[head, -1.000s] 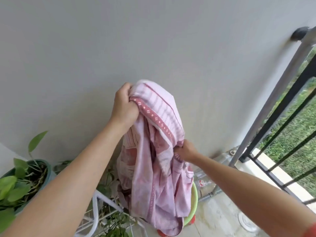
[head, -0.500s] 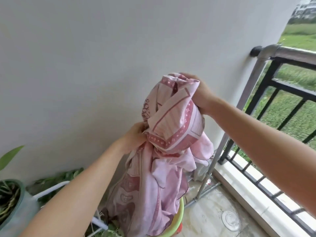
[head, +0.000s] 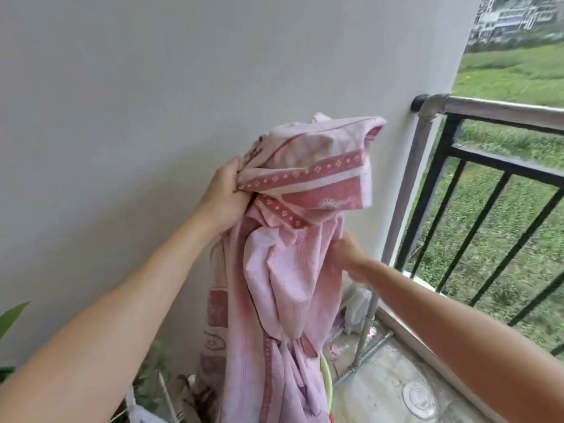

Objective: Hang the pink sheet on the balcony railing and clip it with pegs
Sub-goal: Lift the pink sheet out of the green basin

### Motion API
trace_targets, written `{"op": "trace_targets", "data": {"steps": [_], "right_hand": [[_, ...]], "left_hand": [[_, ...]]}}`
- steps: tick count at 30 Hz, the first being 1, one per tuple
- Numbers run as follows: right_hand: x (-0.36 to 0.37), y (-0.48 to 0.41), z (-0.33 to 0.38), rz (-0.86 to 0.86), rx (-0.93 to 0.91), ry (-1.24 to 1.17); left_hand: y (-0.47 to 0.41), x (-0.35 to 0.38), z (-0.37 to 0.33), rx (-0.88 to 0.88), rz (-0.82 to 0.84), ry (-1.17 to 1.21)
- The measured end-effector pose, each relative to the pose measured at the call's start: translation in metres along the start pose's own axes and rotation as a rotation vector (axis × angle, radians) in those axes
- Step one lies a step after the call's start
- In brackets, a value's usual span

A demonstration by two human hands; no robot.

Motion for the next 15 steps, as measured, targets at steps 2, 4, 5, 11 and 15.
{"op": "trace_targets", "data": {"steps": [2, 4, 5, 11, 15], "right_hand": [[-0.046, -0.006, 0.013, -0.236, -0.019, -0.017], [-0.106, -0.007, 0.031, -0.433, -0.039, 0.09], [-0.131, -0.003, 0.046, -0.516, -0.052, 0.143], [-0.196, 0.018, 0.175, -0.678, -0.378, 0.079], [-0.249, 0.046, 0.243, -0.791, -0.463, -0.064]], "left_hand": [[0.004, -0.026, 0.018, -0.052, -0.06, -0.189], [0.014, -0.05, 0.039, -0.139, -0.123, -0.305], [0.019, -0.057, 0.047, -0.196, -0.132, -0.361], [0.012, -0.026, 0.026, -0.095, -0.143, -0.508], [-0.028, -0.007, -0.044, 0.145, -0.238, -0.551]]}}
Point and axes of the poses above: each hand's wrist, its own y-axis away from the middle knuckle, its own x-axis out of the palm, z = x × y, the point moved 3 cm from there along -y, towards the middle knuckle, and after that the axes turned 12 degrees about z, right-handed, at the moved point
